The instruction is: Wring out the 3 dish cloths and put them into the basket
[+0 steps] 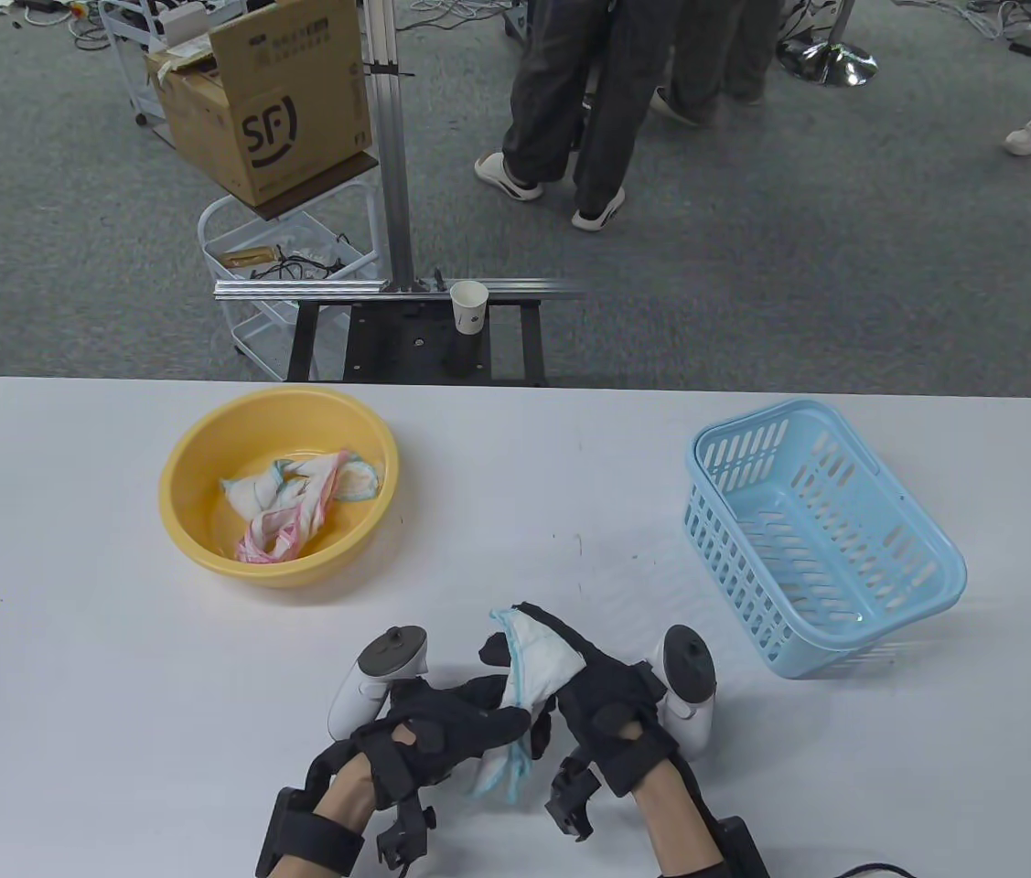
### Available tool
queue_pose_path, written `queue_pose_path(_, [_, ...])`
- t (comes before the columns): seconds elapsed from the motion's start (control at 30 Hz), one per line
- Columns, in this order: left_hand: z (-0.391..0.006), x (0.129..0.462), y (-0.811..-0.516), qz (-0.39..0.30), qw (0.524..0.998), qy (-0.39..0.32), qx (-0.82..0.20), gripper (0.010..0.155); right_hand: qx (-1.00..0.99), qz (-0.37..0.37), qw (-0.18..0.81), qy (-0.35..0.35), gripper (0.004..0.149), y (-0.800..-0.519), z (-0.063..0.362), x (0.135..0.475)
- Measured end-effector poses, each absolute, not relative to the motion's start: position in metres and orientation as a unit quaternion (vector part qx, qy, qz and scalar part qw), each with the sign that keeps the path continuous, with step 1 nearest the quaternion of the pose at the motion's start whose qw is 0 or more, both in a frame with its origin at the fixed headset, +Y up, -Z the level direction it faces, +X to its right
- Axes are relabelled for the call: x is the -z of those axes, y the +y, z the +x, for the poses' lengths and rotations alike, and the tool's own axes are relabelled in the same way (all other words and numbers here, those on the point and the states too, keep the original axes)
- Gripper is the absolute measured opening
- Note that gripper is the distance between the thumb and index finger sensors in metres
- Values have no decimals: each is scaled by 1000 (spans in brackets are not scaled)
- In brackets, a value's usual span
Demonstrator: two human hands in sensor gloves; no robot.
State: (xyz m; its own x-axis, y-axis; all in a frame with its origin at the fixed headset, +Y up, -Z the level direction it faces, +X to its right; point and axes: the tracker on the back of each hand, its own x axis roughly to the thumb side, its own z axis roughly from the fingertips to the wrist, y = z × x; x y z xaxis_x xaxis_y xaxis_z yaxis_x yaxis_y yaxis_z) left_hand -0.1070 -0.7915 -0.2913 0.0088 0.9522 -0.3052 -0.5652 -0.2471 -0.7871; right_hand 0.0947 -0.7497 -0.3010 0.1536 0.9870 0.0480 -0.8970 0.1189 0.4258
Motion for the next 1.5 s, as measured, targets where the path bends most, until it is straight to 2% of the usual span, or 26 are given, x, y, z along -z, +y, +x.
queue_pose_path(0.07, [-107, 291, -789, -421, 566, -233, -670, 59, -646, 177, 733, 119, 57, -750, 96, 302])
queue_pose_path(0.13, [-111, 292, -785, -414, 574, -231, -668, 55, -656, 168, 727, 110, 61, -752, 98, 302])
queue_pose_path(0.2, [-116, 292, -782, -392, 608, -209, -658, 54, -666, 147, 724, 99, 67, -754, 98, 301])
queue_pose_path(0.3, [-125, 294, -778, -364, 658, -175, -635, 53, -697, 143, 695, 104, 70, -755, 101, 302])
queue_pose_path(0.43, [-135, 297, -773, -333, 699, -150, -615, 53, -704, 146, 671, 181, 73, -762, 104, 304])
queue_pose_path(0.57, [-141, 297, -769, -310, 720, -136, -606, 54, -711, 142, 660, 198, 77, -768, 105, 305])
queue_pose_path(0.67, [-147, 298, -768, -301, 720, -121, -613, 54, -720, 147, 654, 181, 79, -767, 107, 307])
queue_pose_path(0.73, [-153, 300, -767, -284, 719, -106, -625, 55, -742, 142, 640, 139, 78, -763, 109, 306])
queue_pose_path(0.83, [-161, 301, -767, -268, 713, -88, -642, 56, -819, 168, 549, 18, 76, -750, 109, 304])
queue_pose_path(0.9, [-164, 302, -767, -264, 701, -78, -658, 56, -886, 217, 405, -66, 80, -737, 102, 296])
queue_pose_path(1.03, [-166, 301, -769, -270, 667, -65, -692, 57, -922, 286, 194, -175, 88, -723, 85, 282])
queue_pose_path(1.1, [-163, 301, -770, -286, 643, -72, -707, 58, -920, 302, 159, -191, 93, -721, 77, 278])
queue_pose_path(1.23, [-149, 297, -770, -350, 546, -119, -752, 57, -918, 319, 92, -218, 101, -723, 68, 274])
queue_pose_path(1.3, [-141, 295, -769, -389, 526, -148, -741, 57, -911, 321, 91, -244, 103, -723, 69, 273])
queue_pose_path(1.4, [-132, 292, -767, -431, 529, -188, -706, 58, -900, 320, 105, -276, 102, -719, 71, 271])
queue_pose_path(1.5, [-129, 291, -764, -439, 560, -192, -676, 59, -888, 326, 118, -303, 82, -714, 73, 268])
